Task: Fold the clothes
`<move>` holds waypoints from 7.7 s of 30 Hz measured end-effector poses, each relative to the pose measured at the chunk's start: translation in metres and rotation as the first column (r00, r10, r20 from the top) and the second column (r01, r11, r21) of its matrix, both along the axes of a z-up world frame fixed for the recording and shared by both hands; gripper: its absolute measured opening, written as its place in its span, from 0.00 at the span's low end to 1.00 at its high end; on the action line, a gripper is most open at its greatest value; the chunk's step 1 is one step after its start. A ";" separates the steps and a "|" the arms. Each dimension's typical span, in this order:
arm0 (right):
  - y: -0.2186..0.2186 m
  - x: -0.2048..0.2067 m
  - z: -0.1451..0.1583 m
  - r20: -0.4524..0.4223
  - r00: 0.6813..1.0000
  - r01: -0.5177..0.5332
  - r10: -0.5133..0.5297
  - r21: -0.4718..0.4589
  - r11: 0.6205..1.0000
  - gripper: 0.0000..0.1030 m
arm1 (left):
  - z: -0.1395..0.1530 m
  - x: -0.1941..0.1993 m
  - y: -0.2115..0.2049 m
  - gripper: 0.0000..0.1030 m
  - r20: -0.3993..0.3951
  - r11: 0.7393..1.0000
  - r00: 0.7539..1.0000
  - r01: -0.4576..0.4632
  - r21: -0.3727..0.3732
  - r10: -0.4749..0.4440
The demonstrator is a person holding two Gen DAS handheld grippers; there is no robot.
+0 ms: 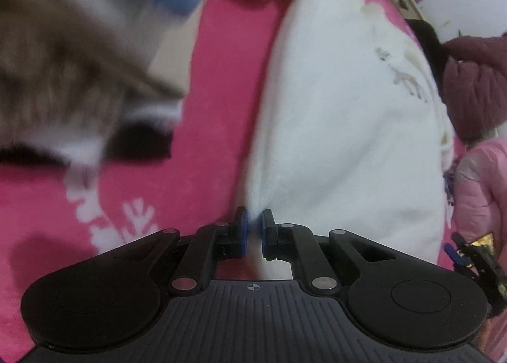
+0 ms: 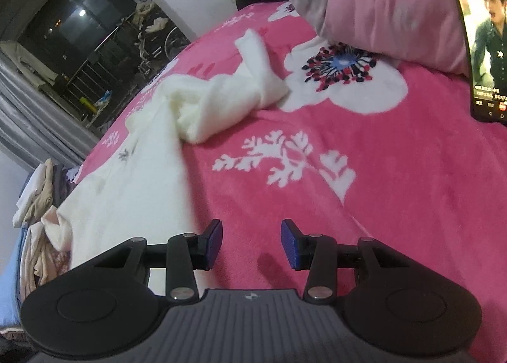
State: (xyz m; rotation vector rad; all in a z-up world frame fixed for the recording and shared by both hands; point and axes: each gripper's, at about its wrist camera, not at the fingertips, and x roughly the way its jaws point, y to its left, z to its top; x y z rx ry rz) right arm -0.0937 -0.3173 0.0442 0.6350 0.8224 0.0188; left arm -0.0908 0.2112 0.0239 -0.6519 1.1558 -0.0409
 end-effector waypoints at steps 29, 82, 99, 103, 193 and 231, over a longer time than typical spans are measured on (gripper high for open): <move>0.053 -0.004 -0.017 -0.084 0.952 -0.285 0.293 0.100 0.953 0.16 | 0.028 0.052 -0.095 0.22 0.233 0.932 0.909 0.362 -0.031 -0.345; 0.176 -0.029 0.018 -0.028 0.782 -0.570 0.623 -0.437 0.696 0.53 | 0.006 0.113 -0.113 0.22 0.150 0.877 0.907 0.418 -0.236 -0.392; 0.163 -0.019 0.007 -0.016 0.883 -0.418 0.469 -0.484 0.769 0.22 | 0.012 0.095 -0.117 0.33 0.227 0.857 0.894 0.440 -0.270 -0.387; 0.187 -0.028 0.007 -0.014 0.849 -0.435 0.529 -0.586 0.683 0.34 | 0.010 0.092 -0.123 0.14 0.233 0.856 0.893 0.440 -0.272 -0.385; 0.139 -0.140 0.033 -0.123 0.499 -0.311 0.858 -0.949 0.045 0.98 | 0.012 0.002 -0.024 0.05 -0.007 0.977 0.982 0.188 0.106 -0.188; 0.028 0.004 -0.054 -0.284 0.860 -0.279 0.423 0.434 0.857 0.49 | -0.004 0.006 -0.011 0.26 0.143 0.974 0.974 0.194 -0.116 -0.176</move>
